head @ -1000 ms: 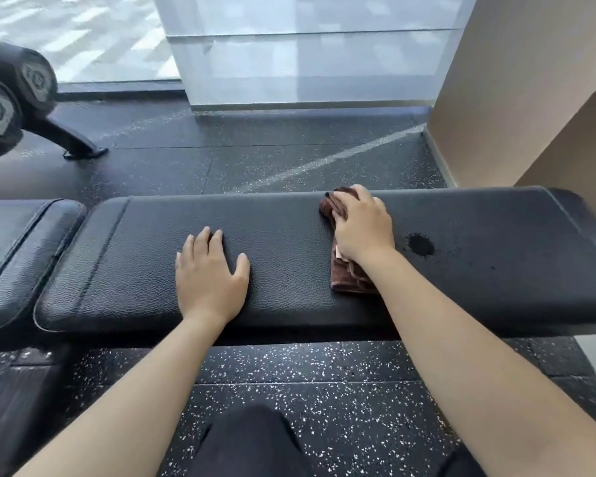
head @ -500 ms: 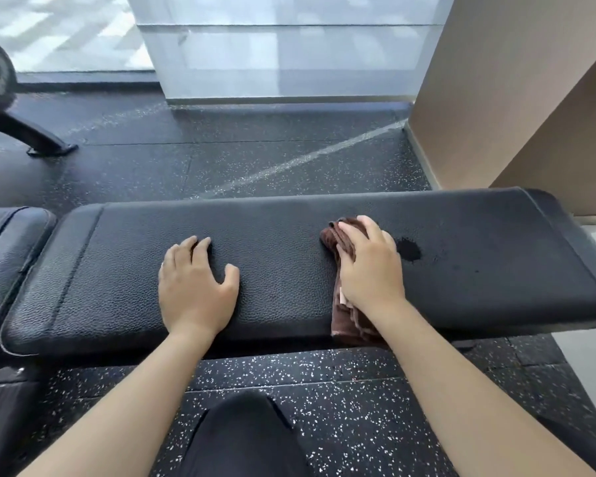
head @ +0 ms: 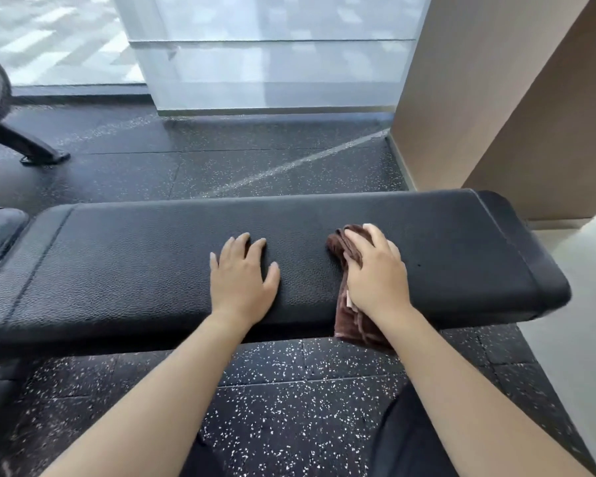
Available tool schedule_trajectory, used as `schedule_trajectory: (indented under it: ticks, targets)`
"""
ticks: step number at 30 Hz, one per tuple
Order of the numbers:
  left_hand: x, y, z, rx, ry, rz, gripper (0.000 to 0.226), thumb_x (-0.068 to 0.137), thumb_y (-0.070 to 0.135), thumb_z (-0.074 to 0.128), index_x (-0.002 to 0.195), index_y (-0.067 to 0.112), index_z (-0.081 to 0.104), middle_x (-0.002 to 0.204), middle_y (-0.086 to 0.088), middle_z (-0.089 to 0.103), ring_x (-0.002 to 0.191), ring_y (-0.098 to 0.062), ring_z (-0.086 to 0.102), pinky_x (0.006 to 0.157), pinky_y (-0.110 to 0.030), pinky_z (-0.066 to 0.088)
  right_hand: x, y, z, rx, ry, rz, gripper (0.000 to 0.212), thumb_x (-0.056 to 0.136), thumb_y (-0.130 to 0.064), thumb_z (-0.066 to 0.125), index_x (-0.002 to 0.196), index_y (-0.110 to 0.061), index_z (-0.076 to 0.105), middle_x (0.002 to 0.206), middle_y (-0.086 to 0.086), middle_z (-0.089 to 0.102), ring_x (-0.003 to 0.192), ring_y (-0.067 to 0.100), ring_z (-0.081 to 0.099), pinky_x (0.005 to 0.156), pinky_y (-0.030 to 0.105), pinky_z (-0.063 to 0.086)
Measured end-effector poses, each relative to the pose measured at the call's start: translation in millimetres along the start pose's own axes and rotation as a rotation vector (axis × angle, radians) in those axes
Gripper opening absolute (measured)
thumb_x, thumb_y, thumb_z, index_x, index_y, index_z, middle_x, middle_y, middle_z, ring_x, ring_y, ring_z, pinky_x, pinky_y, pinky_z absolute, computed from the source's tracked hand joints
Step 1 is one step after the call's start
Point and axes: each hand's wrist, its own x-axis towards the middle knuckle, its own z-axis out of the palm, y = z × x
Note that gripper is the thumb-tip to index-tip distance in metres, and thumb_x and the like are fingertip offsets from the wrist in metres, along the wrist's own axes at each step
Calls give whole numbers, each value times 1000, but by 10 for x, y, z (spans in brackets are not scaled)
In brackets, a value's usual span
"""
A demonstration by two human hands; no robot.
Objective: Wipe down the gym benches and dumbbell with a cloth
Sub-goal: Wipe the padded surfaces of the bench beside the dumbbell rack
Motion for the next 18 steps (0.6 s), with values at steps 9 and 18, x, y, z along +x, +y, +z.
schedule_trajectory:
  ticks: [9,18]
  targets:
    - [-40,9,112,40,48,4,55,89,45,40,140,24,38,151,-5,30,142,-24,17,117,-42,9,142,-15,-48,-19,-2,29,41,95,-23,47,136,-25,46,149,-1,32,127,28,35,104,44,35]
    - [-13,38,104,38,78,-11,54,86,45,43,136,24,41,148,-3,34,140,-23,21,117,-42,12,323,-167,111,-18,-46,-115,40,93,-23,50,132,-28,50,146,-4,36,127,25,35,105,43,34]
